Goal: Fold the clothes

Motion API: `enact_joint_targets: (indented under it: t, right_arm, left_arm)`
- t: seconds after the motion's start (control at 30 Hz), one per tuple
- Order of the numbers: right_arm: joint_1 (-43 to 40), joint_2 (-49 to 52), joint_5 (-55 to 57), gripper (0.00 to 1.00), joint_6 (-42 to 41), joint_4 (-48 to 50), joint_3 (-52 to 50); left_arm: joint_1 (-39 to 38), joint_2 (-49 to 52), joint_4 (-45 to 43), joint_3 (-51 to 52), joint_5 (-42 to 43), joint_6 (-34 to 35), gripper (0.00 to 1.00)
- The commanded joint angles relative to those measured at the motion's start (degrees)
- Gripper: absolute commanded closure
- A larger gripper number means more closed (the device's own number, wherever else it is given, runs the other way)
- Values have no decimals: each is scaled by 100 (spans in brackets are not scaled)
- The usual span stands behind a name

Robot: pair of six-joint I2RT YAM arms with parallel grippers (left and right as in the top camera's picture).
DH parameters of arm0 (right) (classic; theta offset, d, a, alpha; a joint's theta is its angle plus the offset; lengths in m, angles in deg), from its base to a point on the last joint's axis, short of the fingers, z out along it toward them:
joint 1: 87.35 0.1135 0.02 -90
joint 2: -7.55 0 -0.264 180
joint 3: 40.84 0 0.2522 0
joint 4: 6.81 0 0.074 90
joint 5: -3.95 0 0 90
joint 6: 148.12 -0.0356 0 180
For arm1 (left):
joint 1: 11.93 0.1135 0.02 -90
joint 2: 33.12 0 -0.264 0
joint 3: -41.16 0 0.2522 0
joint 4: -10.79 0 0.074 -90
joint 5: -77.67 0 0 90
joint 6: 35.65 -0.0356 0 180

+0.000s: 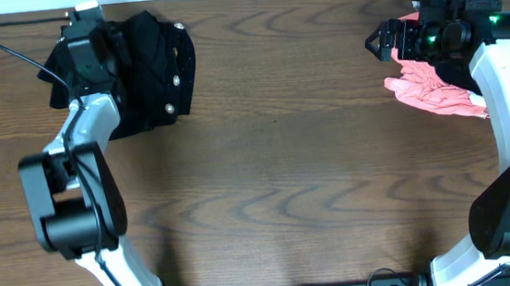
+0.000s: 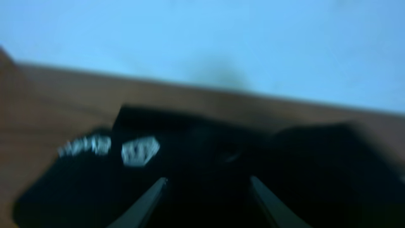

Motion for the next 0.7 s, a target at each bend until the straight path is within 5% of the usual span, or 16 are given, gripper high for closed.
enact_joint_targets:
  t: [0.0, 0.3, 0.67]
  right_arm:
    - [52, 7, 0, 1, 28, -13, 61]
    - [52, 7, 0, 1, 28, -7, 61]
    - [55, 9, 0, 1, 28, 13, 61]
  left_arm:
    - [138, 452, 122, -2, -76, 96, 62]
    - [214, 1141, 940, -2, 24, 92, 62]
    - [114, -345, 866, -2, 177, 114, 61]
